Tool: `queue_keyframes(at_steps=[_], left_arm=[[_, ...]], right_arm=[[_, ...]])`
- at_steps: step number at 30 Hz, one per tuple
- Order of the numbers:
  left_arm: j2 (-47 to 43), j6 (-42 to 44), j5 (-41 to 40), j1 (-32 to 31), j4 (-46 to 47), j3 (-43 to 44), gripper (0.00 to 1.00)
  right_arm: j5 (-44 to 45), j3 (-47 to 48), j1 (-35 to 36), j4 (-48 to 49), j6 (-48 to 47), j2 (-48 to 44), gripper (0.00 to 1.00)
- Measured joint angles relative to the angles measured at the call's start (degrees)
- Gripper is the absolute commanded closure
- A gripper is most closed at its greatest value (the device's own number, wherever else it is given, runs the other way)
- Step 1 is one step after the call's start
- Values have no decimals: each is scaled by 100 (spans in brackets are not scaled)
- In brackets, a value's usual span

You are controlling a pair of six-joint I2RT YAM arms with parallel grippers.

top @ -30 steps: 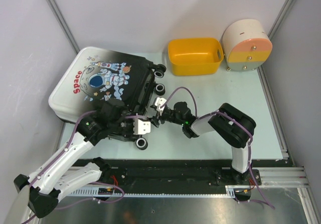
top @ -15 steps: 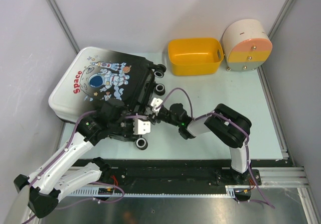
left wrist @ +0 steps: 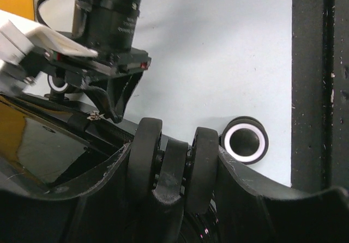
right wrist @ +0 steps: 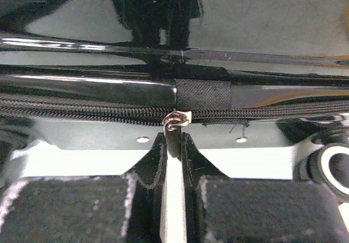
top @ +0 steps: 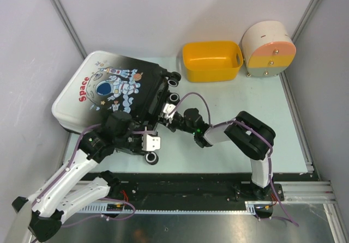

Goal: Open, take out, and arrange the luggage

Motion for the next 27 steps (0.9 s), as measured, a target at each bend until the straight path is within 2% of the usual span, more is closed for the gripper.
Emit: queue_keyframes(at_steps=[6, 17, 22, 26, 27], left_arm=[[-57, 317, 7, 0, -258, 39, 84], [-177, 629, 68, -2, -831, 160, 85], [-136, 629, 70, -2, -855, 179, 85], [-90, 627, 70, 0, -890, 214, 85], [-85, 627, 70, 0, -901, 225, 86]], right_arm=[[-1237, 9, -411, -306, 505, -118, 100], [-3165, 39, -1067, -341, 1849, -129, 100], [-3222, 50, -1176, -413, 2214, -210, 100], [-2855, 50, -1169, -411, 2184, -219, 100], [-2752, 50, -1158, -404, 2142, -219, 97]])
